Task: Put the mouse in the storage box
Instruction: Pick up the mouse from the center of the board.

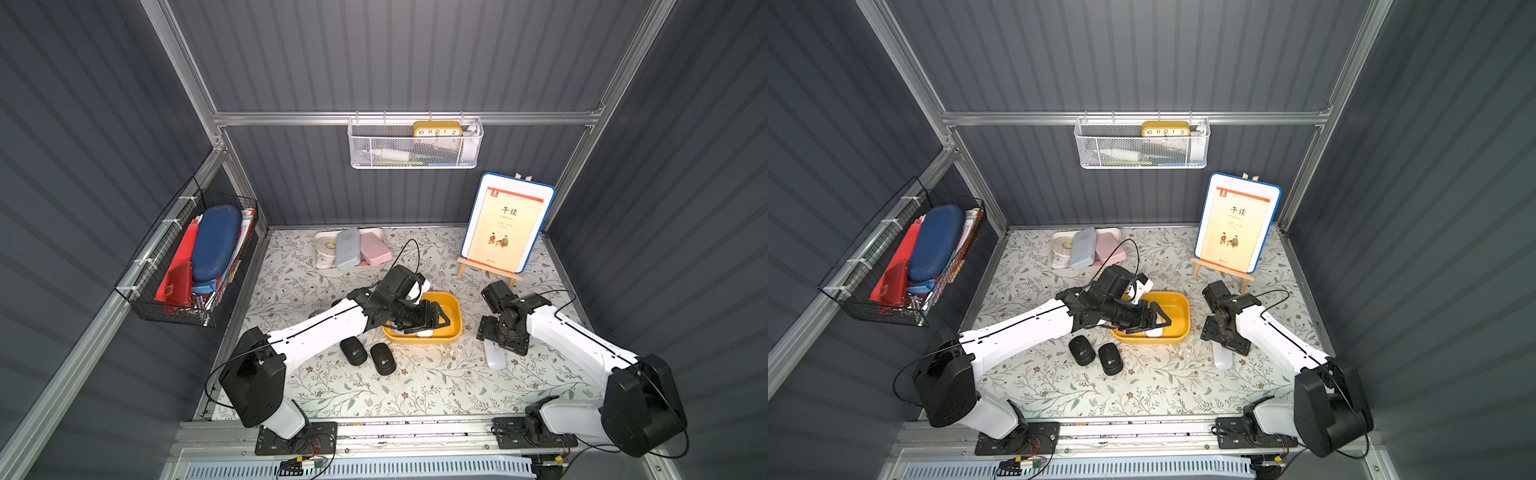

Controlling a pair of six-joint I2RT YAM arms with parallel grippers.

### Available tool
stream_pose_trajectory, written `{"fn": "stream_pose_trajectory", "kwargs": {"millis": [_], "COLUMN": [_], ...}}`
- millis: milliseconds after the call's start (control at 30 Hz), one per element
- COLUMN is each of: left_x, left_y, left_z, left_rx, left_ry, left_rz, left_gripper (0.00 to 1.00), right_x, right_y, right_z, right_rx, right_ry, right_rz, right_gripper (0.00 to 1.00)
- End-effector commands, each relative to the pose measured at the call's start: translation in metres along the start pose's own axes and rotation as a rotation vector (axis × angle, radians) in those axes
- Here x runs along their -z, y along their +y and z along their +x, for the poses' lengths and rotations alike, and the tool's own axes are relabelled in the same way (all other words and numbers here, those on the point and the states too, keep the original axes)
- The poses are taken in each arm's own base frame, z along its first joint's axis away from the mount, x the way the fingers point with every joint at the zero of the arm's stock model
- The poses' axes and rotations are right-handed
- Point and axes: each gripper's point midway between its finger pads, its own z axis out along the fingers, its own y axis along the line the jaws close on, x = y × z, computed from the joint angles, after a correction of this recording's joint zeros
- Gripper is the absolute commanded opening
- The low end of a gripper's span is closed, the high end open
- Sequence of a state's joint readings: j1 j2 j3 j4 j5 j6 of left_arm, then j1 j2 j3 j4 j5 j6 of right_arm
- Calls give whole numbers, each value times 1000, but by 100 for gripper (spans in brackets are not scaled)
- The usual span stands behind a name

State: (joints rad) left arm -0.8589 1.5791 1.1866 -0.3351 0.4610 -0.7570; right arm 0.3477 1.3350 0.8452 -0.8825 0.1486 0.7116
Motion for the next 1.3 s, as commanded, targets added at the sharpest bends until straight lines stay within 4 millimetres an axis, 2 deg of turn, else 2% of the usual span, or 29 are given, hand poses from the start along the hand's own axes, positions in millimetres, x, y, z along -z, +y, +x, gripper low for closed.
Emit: {"fn": "stream_pose_trajectory", "kwargs": {"millis": [0,200,367,533,633,767,900,1133,1267], "left_x": [-8,-22,-22,-19,-18,-18,-16,-17,-20], "left_y": [-6,-5,-10,-11,-10,-10,-10,-5,-1], "left_z": [4,10,7,7,7,7,7,10,14], "left_rx": [-43,-29,-36,-32,-28,-24,-24,-16,17], "left_ry": [43,92,95,92,90,89,86,93,92], "left_rz": [48,97,110,103,98,89,81,66,86], "left_gripper": [71,71,71,71,71,71,71,71,71], "right_x": [-5,-30,-37,-46,-50,-49,-50,-57,-57], "right_y": [5,-2,1,2,3,12,8,1,7], "right_z": [1,17,16,24,24,24,18,15,17], "right_rx": [35,14,24,46,54,47,25,16,12], "right_ry": [26,82,78,119,117,129,98,124,142], "right_rz": [-17,-8,-25,-29,-32,-74,-44,47,21], "right_gripper": [90,90,90,88,87,80,75,77,75]}}
